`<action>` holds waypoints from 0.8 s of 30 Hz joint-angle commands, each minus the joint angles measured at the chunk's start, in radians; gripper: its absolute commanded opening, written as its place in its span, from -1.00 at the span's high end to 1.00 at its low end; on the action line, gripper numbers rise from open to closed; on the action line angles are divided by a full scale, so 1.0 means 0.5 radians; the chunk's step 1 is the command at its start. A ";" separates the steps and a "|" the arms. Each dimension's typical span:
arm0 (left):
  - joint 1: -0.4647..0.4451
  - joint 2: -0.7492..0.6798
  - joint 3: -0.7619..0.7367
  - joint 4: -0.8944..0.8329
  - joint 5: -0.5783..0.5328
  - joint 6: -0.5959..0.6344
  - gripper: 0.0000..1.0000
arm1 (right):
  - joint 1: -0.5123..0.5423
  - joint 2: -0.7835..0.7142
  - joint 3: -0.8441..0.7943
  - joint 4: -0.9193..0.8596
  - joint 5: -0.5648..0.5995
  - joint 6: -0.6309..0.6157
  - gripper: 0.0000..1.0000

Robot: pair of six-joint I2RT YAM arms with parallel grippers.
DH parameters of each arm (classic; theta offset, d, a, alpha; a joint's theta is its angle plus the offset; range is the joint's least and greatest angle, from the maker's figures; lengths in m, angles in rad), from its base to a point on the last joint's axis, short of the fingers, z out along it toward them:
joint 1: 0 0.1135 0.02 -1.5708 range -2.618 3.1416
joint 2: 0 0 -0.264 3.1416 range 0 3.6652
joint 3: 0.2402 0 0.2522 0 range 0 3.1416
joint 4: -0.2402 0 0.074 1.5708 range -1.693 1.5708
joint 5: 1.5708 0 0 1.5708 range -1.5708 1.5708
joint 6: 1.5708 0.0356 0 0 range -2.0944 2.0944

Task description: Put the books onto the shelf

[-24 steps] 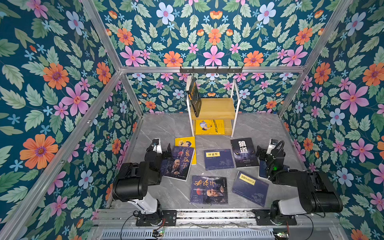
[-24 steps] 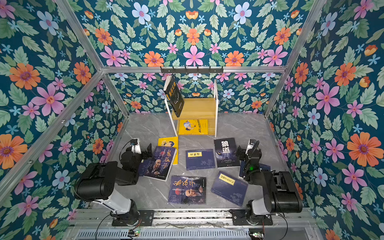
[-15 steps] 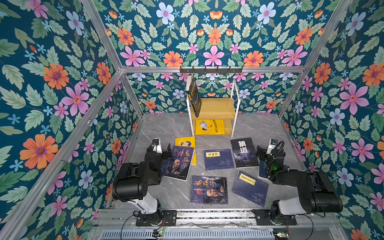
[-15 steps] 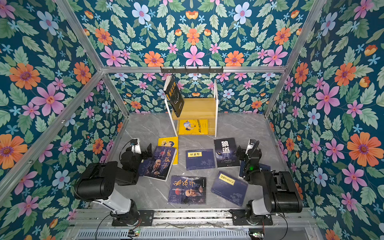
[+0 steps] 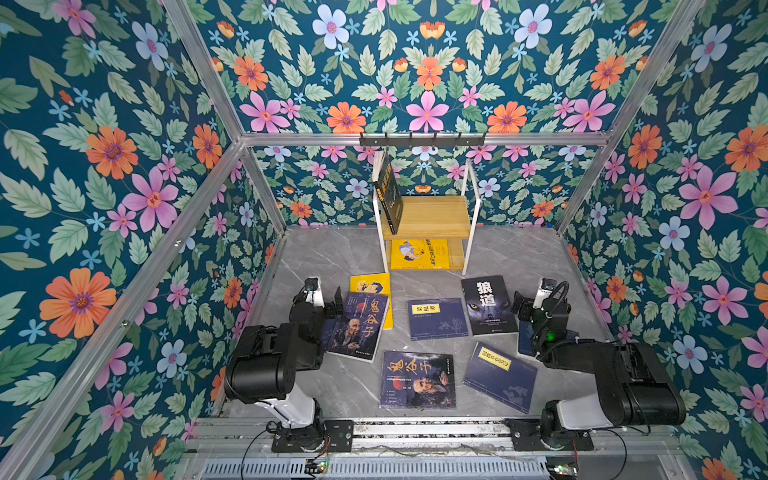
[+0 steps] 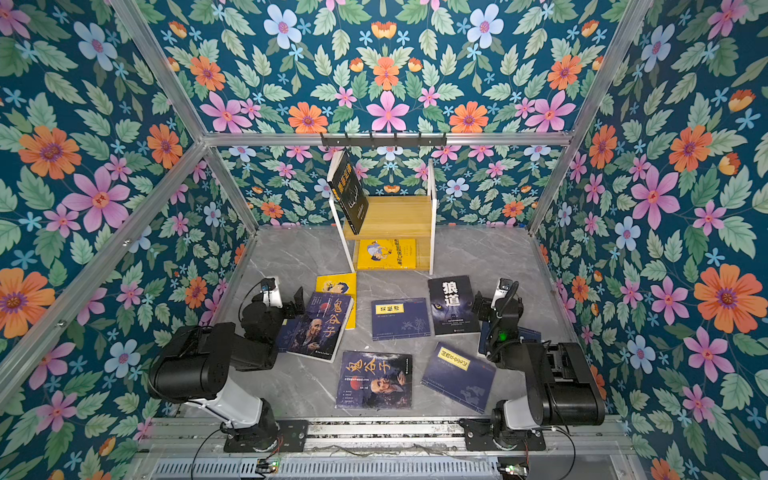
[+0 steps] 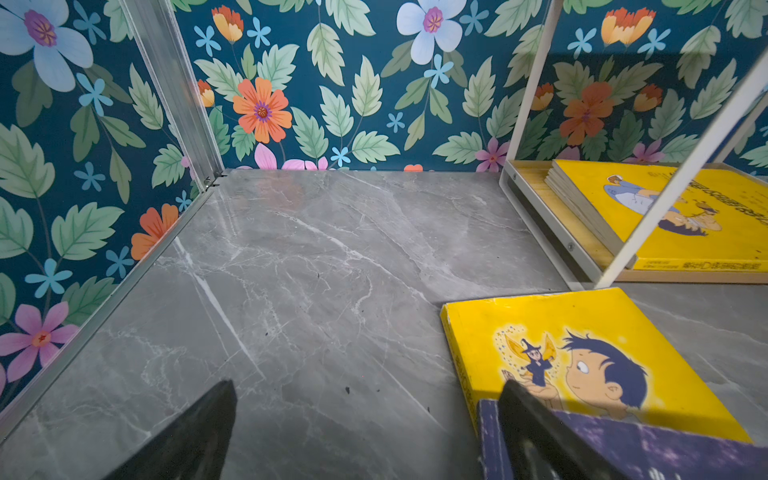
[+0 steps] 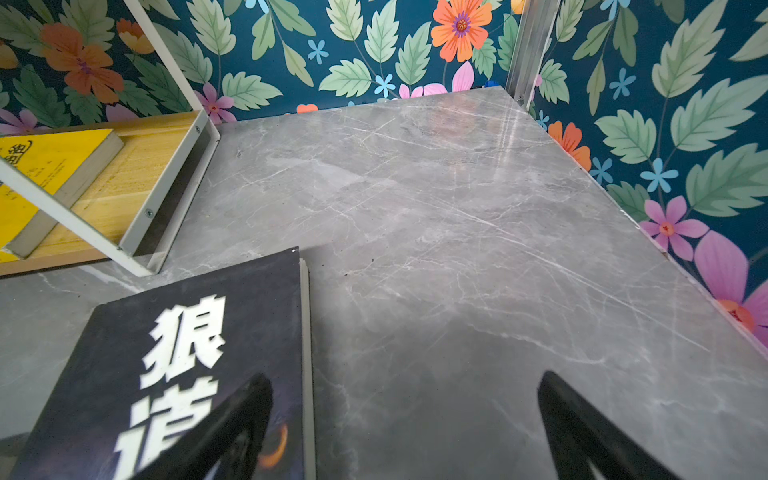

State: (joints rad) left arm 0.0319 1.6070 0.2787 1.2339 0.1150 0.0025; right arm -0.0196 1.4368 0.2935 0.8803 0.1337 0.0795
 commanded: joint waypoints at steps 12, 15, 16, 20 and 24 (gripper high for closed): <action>0.001 0.002 0.007 0.017 0.009 0.004 -1.00 | 0.001 -0.002 0.008 0.043 0.012 0.026 -0.98; 0.007 -0.014 0.011 0.018 0.031 0.001 -1.00 | 0.002 -0.004 0.008 0.039 0.006 0.028 -0.98; 0.010 -0.052 0.037 -0.062 0.043 0.001 -1.00 | 0.002 -0.002 0.007 0.040 0.006 0.026 -0.98; 0.007 -0.277 0.349 -0.836 0.153 0.075 -1.00 | 0.046 -0.259 0.044 -0.205 -0.013 -0.028 -0.97; -0.011 -0.472 0.667 -1.517 0.090 0.095 -1.00 | 0.058 -0.638 0.242 -0.963 -0.090 0.150 -0.98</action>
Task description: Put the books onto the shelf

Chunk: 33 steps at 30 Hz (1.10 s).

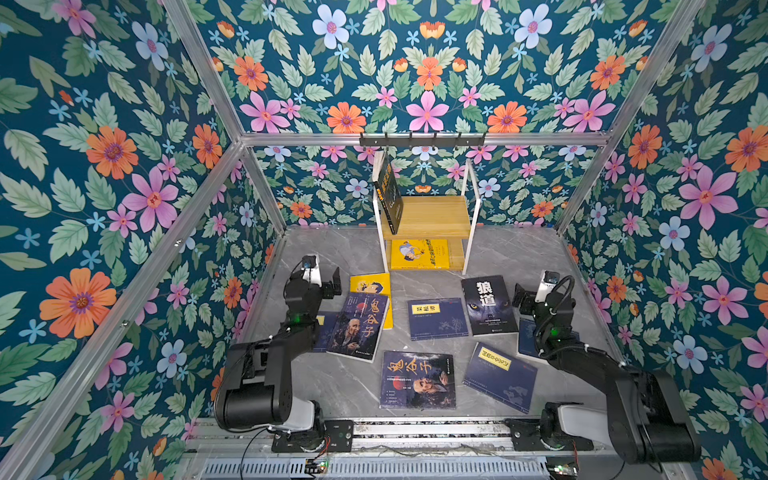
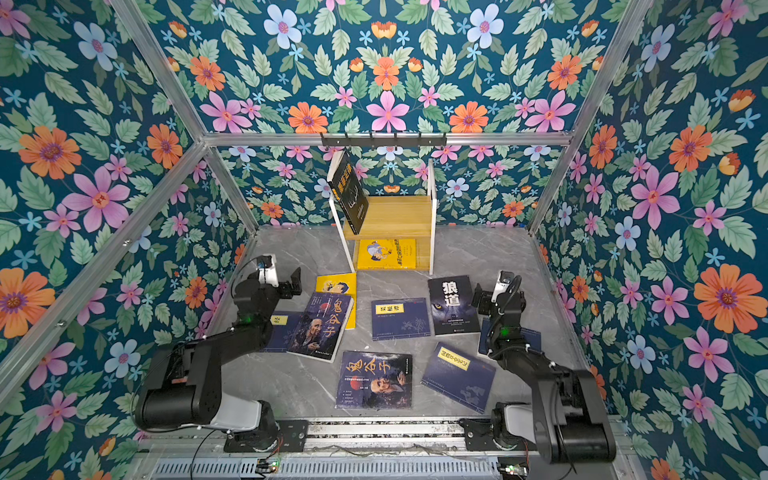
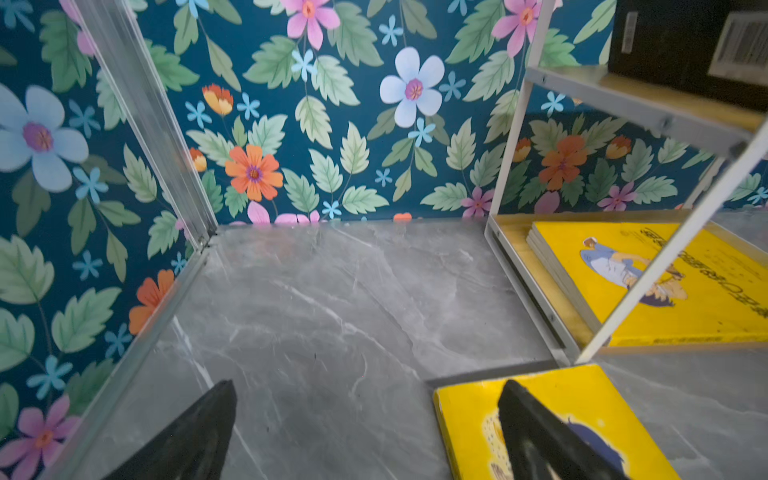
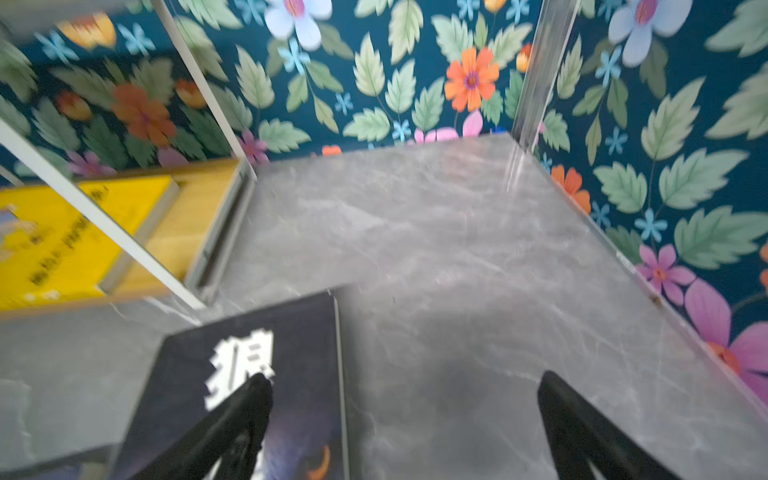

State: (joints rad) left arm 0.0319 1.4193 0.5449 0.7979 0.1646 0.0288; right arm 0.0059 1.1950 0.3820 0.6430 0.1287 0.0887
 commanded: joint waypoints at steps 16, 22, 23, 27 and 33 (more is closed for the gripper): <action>0.013 -0.458 0.534 -2.069 0.262 0.026 -0.99 | 1.004 -0.357 0.632 -1.441 -0.107 0.938 -0.87; 0.097 -0.355 0.497 -2.119 0.372 -0.061 -0.95 | 1.384 -0.094 0.821 -1.542 -0.073 1.160 -0.80; 0.101 -0.337 0.499 -2.129 0.374 -0.083 -0.94 | 1.432 -0.041 0.847 -1.543 -0.085 1.209 -0.79; 0.101 -0.227 0.519 -2.137 0.463 -0.168 -0.92 | 1.588 0.156 0.937 -1.480 -0.139 1.367 -0.76; 0.100 -0.093 0.568 -2.173 0.669 -0.309 -0.86 | 1.712 0.499 1.091 -1.301 -0.388 1.596 -0.68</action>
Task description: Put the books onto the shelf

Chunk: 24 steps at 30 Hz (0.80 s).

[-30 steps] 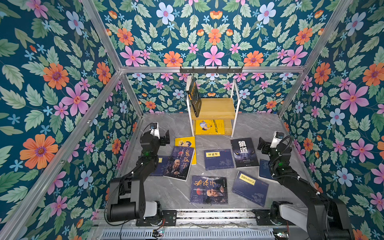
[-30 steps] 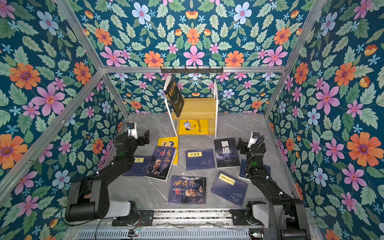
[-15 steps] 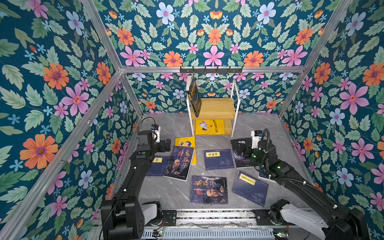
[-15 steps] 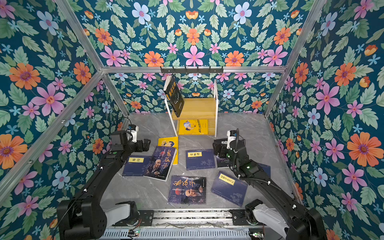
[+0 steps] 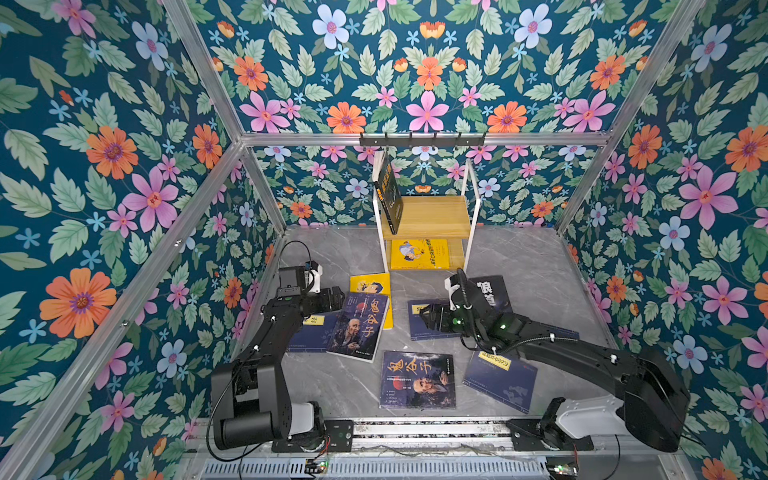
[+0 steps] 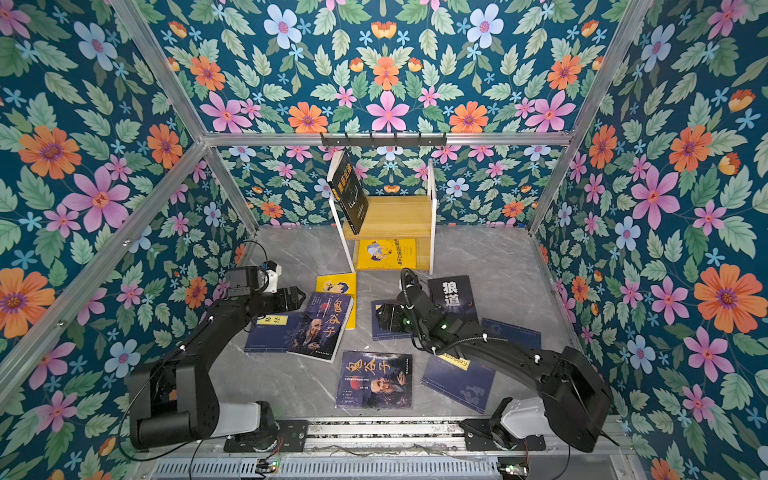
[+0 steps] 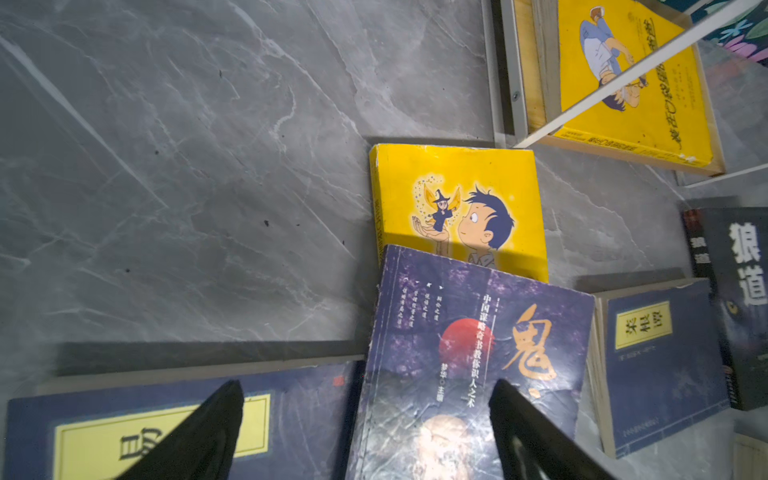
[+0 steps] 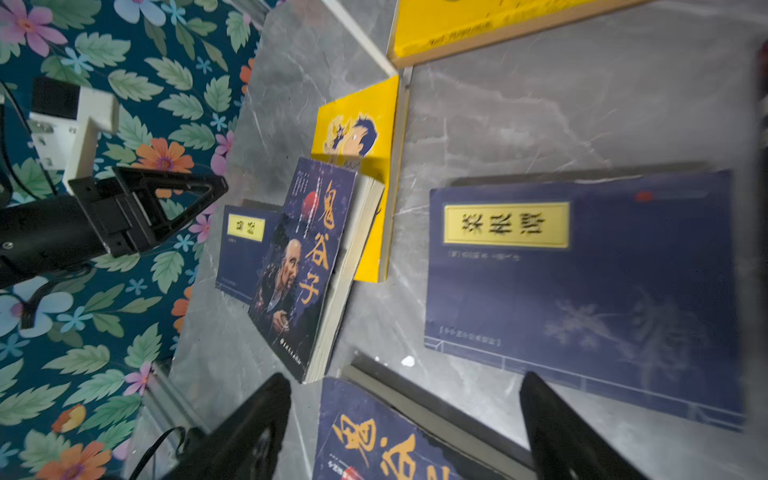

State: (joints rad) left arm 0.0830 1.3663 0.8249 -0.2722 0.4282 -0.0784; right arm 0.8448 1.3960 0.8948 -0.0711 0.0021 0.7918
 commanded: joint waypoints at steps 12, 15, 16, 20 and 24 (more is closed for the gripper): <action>-0.001 0.066 -0.159 0.147 0.317 -0.405 -0.76 | 0.113 0.816 0.453 0.398 -0.649 0.394 -0.25; -0.002 0.097 -0.179 0.182 0.320 -0.454 -0.74 | 0.114 0.875 0.467 0.436 -0.693 0.444 -0.24; -0.003 0.118 -0.180 0.183 0.322 -0.466 -0.73 | 0.114 0.901 0.477 0.442 -0.715 0.461 -0.23; -0.003 0.166 -0.193 0.208 0.347 -0.519 -0.69 | 0.112 1.001 0.511 0.477 -0.796 0.531 -0.19; -0.007 0.197 -0.203 0.233 0.385 -0.573 -0.66 | 0.099 1.090 0.527 0.547 -0.888 0.603 -0.15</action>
State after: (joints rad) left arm 0.0792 1.4586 0.7258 -0.1810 0.5957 -0.3374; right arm 0.8986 1.9244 1.1500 0.1467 -0.3920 1.0420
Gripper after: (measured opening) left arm 0.833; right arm 0.577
